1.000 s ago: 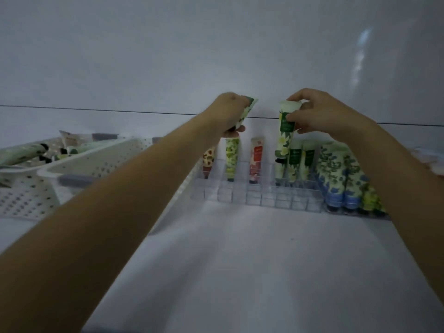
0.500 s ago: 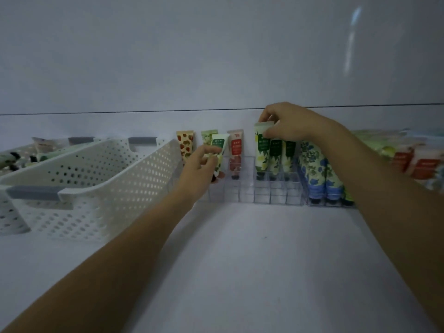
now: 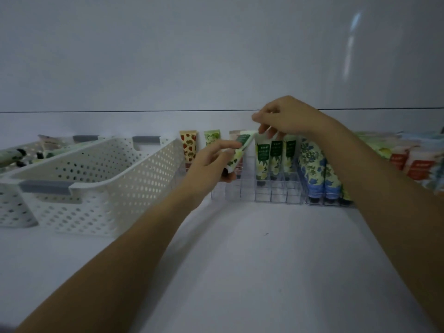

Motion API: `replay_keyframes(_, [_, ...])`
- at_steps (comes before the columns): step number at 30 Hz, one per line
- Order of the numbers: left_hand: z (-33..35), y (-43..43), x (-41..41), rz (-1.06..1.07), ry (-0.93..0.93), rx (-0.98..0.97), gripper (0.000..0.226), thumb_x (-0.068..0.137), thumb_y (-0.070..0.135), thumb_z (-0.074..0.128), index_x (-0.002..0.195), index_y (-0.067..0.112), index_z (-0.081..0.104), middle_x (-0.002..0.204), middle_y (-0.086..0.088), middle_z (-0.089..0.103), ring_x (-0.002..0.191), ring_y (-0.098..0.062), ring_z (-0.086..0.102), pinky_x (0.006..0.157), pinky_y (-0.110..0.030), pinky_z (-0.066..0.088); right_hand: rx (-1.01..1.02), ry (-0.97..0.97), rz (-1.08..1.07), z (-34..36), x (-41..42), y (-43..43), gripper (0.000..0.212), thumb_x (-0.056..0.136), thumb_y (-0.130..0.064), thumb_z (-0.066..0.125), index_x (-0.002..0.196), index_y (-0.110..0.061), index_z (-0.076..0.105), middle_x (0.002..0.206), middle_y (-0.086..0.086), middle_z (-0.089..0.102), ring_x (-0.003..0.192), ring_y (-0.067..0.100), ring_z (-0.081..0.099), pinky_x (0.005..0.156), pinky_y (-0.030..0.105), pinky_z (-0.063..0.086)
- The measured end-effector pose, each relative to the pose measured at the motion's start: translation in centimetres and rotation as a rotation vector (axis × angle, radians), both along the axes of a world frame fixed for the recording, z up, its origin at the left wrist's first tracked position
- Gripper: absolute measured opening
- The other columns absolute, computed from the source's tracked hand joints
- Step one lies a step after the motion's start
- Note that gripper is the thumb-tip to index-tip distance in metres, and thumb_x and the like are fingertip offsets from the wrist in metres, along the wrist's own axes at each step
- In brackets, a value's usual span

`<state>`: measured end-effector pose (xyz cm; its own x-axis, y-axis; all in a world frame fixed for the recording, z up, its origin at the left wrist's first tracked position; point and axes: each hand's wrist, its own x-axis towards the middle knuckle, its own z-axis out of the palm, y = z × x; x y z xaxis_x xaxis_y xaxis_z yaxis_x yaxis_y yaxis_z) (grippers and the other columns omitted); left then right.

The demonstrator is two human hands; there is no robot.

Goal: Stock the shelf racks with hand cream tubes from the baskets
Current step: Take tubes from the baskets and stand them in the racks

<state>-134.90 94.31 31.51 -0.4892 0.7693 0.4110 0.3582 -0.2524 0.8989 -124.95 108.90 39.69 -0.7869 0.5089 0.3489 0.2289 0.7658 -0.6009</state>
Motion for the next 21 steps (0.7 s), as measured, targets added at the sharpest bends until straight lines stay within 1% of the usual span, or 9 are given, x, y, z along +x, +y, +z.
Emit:
replay_keyframes(3, [-0.2,-0.1,0.7,-0.105,0.034,-0.026,0.019,0.098,0.013,0.041,0.103,0.018,0.059,0.091,-0.009,0.054,0.057,-0.004,0.059,0.064,-0.02,0.054,-0.115,-0.069,0.023,0.0,0.1,0.0,0.015,0.091,-0.012,0.058,0.104,-0.007,0.063,0.081,0.006,0.066,0.064,0.009,0.063,0.054,0.014,0.053])
replay_keyframes(6, [-0.2,-0.2,0.9,-0.135,0.041,-0.055,0.021,0.098,0.015,0.041,0.103,0.024,0.058,0.09,-0.003,0.056,0.06,-0.004,0.061,0.068,-0.022,0.054,-0.204,-0.063,0.02,0.3,0.5,0.3,0.019,0.088,-0.002,0.058,0.106,-0.005,0.063,0.079,0.008,0.066,0.062,0.01,0.063,0.053,0.013,0.054])
replay_keyframes(9, [-0.4,-0.1,0.8,-0.194,0.038,-0.111,0.022,0.097,0.014,0.043,0.105,0.026,0.06,0.086,0.003,0.058,0.063,-0.008,0.063,0.071,-0.025,0.055,-0.132,-0.061,-0.032,0.6,0.8,0.6,0.021,0.089,0.0,0.056,0.108,-0.004,0.064,0.085,0.009,0.066,0.065,0.01,0.062,0.061,0.018,0.054])
replay_keyframes(12, [-0.9,0.0,0.5,-0.183,0.089,-0.17,0.019,0.095,0.014,0.047,0.1,0.024,0.062,0.095,0.003,0.061,0.067,-0.009,0.062,0.073,-0.024,0.053,0.011,0.001,-0.148,1.0,1.5,1.4,0.024,0.09,0.001,0.051,0.11,-0.004,0.065,0.089,0.009,0.063,0.066,0.01,0.058,0.07,0.025,0.051])
replay_keyframes(14, [-1.2,0.3,0.1,-0.07,0.272,-0.194,0.016,0.095,0.016,0.048,0.098,0.022,0.062,0.096,0.005,0.061,0.072,-0.004,0.06,0.072,-0.016,0.049,0.086,0.033,-0.195,1.1,2.2,1.9,0.025,0.09,0.001,0.05,0.108,-0.006,0.066,0.093,0.009,0.063,0.071,0.014,0.057,0.075,0.028,0.048])
replay_keyframes(16, [-1.5,0.5,-0.3,0.042,0.504,-0.228,0.017,0.095,0.018,0.047,0.104,0.02,0.063,0.098,0.009,0.06,0.08,0.001,0.055,0.072,-0.008,0.044,0.172,0.026,-0.233,0.9,2.5,2.2,0.025,0.09,-0.001,0.051,0.108,-0.008,0.066,0.097,0.008,0.063,0.08,0.016,0.056,0.076,0.027,0.042])
replay_keyframes(18, [-2.0,0.5,-0.9,0.106,0.666,-0.286,0.023,0.095,0.019,0.047,0.111,0.015,0.063,0.105,0.006,0.06,0.089,-0.003,0.053,0.075,-0.009,0.039,0.241,0.012,-0.266,0.6,2.5,2.4,0.024,0.091,-0.004,0.05,0.109,-0.008,0.066,0.104,0.007,0.064,0.086,0.016,0.056,0.077,0.024,0.039])
replay_keyframes(19, [-2.2,0.5,-1.1,0.128,0.742,-0.323,0.024,0.095,0.019,0.048,0.114,0.014,0.063,0.111,0.003,0.061,0.096,-0.006,0.052,0.079,-0.012,0.037,0.252,0.011,-0.274,0.4,2.4,2.5,0.024,0.091,-0.004,0.05,0.108,-0.008,0.067,0.107,0.009,0.065,0.089,0.018,0.056,0.078,0.024,0.039])
replay_keyframes(21, [-2.5,0.5,-1.4,0.156,0.855,-0.379,0.025,0.094,0.02,0.048,0.115,0.015,0.063,0.118,-0.002,0.059,0.109,-0.013,0.05,0.084,-0.014,0.03,0.263,0.004,-0.278,0.2,2.2,2.6,0.023,0.091,-0.004,0.051,0.107,-0.008,0.067,0.111,0.011,0.065,0.095,0.021,0.059,0.08,0.024,0.039])
